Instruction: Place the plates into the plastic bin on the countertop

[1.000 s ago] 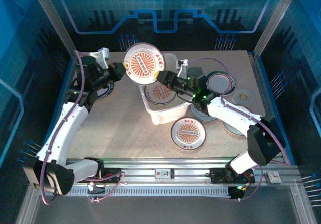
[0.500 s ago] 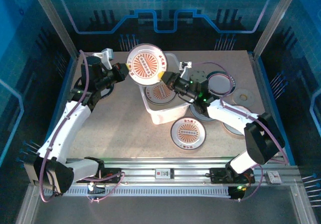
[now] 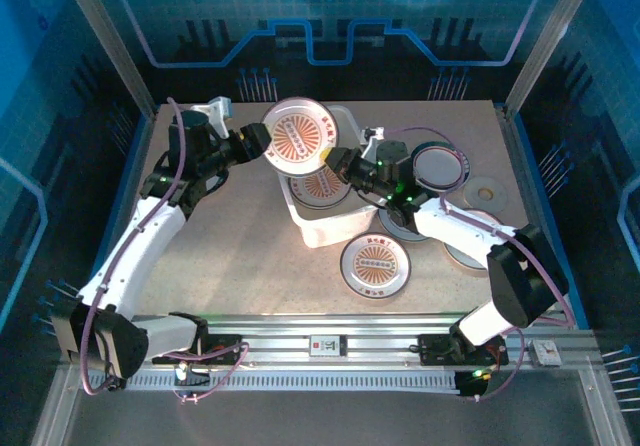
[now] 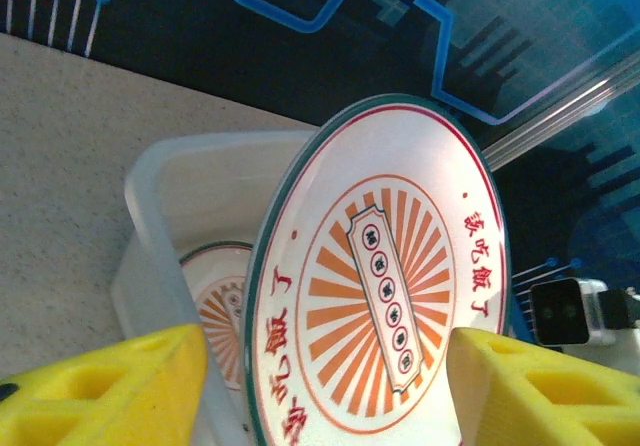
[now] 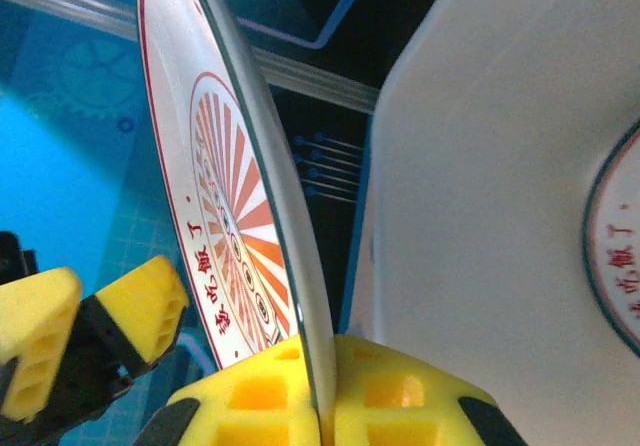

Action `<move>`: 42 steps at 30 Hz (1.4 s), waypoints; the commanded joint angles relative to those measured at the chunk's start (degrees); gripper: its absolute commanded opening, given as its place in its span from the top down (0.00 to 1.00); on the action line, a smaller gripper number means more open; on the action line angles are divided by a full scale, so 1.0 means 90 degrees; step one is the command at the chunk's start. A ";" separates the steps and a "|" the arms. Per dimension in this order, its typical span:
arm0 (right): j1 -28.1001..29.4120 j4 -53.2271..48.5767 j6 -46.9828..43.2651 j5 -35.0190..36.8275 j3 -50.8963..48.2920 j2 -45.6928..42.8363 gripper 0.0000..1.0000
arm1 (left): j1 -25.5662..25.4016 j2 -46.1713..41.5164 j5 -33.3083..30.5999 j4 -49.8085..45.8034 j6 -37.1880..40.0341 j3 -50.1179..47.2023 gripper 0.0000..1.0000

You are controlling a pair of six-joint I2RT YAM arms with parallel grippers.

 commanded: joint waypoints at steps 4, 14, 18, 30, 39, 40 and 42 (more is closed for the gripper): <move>-0.0211 -0.0481 -0.0197 0.0666 0.0337 -0.0457 1.00 | 0.0333 0.0290 -0.0224 0.0125 0.0484 0.0562 0.28; -0.0277 -0.2448 -0.0107 0.1332 0.0976 -0.0185 1.00 | 0.0946 0.0957 0.0189 0.0067 0.0396 0.0598 0.28; -0.0265 -0.3212 -0.0041 0.1168 0.1435 0.0131 1.00 | 0.1052 0.1203 0.0293 0.0067 0.0380 0.0626 0.27; -0.0011 -0.4412 0.0450 0.1546 0.2122 0.0742 1.00 | 0.1144 0.1637 0.0539 0.0067 0.0428 0.0700 0.27; 0.0372 -0.5173 0.1253 0.2163 0.2417 0.0975 1.00 | 0.1240 0.1546 0.0511 -0.0100 0.0582 0.0503 0.27; 0.0405 -0.5322 0.1279 0.2233 0.2503 0.1023 1.00 | 0.1266 0.1519 0.0501 -0.0123 0.0604 0.0477 0.27; 0.0439 -0.5616 0.1369 0.2328 0.2683 0.1137 1.00 | 0.1315 0.1458 0.0501 -0.0157 0.0638 0.0428 0.27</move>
